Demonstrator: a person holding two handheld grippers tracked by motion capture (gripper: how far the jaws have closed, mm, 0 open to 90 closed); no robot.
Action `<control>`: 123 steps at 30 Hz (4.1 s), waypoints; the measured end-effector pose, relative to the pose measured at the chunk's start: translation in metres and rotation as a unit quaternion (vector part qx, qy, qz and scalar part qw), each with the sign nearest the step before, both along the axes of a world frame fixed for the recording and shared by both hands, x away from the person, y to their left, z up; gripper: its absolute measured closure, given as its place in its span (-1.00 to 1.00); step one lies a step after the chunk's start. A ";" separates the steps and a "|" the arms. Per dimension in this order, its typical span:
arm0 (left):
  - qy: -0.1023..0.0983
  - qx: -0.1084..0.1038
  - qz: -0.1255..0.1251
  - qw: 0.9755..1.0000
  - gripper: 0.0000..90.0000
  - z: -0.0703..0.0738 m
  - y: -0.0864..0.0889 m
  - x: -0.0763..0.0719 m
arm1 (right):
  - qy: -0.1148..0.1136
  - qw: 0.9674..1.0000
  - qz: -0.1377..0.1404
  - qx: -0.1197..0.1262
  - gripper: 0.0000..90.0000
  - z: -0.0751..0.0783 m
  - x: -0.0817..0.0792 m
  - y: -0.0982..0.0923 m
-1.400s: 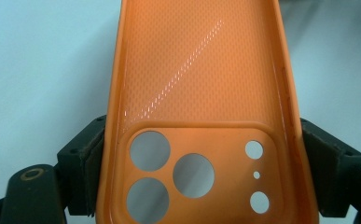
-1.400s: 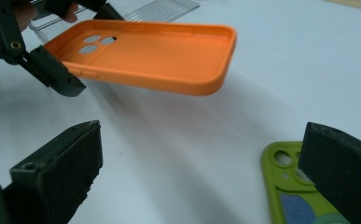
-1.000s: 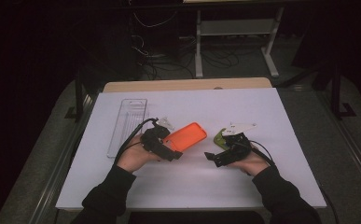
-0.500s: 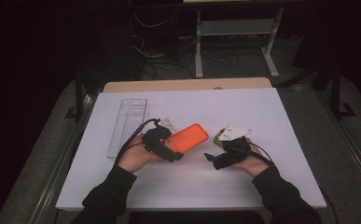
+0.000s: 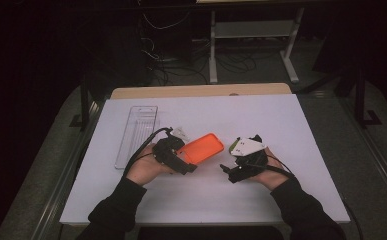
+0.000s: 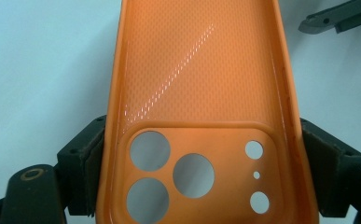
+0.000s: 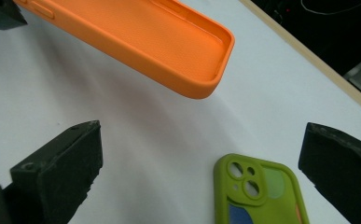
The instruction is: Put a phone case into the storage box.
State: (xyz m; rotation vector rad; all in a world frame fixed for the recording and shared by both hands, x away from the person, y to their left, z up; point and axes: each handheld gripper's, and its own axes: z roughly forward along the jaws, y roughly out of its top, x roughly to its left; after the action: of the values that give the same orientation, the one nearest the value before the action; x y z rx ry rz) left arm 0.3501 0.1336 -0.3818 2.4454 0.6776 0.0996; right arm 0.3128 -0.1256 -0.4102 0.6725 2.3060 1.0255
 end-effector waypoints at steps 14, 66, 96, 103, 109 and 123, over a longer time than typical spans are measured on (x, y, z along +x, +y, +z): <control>0.000 0.004 -0.010 1.000 -0.64 0.000 0.001 0.001 | -0.086 0.994 0.016 -0.062 -1.00 0.001 -0.007 0.005; 0.005 0.007 -0.007 1.000 -0.64 0.000 -0.001 -0.001 | -0.367 0.872 0.097 -0.310 -1.00 -0.024 -0.029 0.040; -0.003 0.009 -0.006 1.000 -0.64 0.004 0.004 0.000 | -0.416 0.837 0.117 -0.336 0.19 -0.031 -0.029 0.074; -0.004 0.003 -0.001 1.000 -0.64 0.004 0.004 -0.001 | -0.429 0.830 0.119 -0.336 0.43 -0.034 -0.030 0.074; -0.005 0.006 -0.004 1.000 -0.64 0.005 0.004 -0.002 | -0.433 0.828 0.118 -0.334 0.61 -0.034 -0.030 0.073; -0.020 0.000 -0.013 1.000 -0.66 0.003 0.005 -0.002 | -0.438 0.826 0.117 -0.335 0.73 -0.037 -0.031 0.073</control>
State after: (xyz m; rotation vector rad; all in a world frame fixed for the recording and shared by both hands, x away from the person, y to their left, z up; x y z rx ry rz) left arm 0.3485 0.1386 -0.3783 2.4454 0.6289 0.1388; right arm 0.2820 -0.0530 -0.4472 -0.3387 1.7082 0.3829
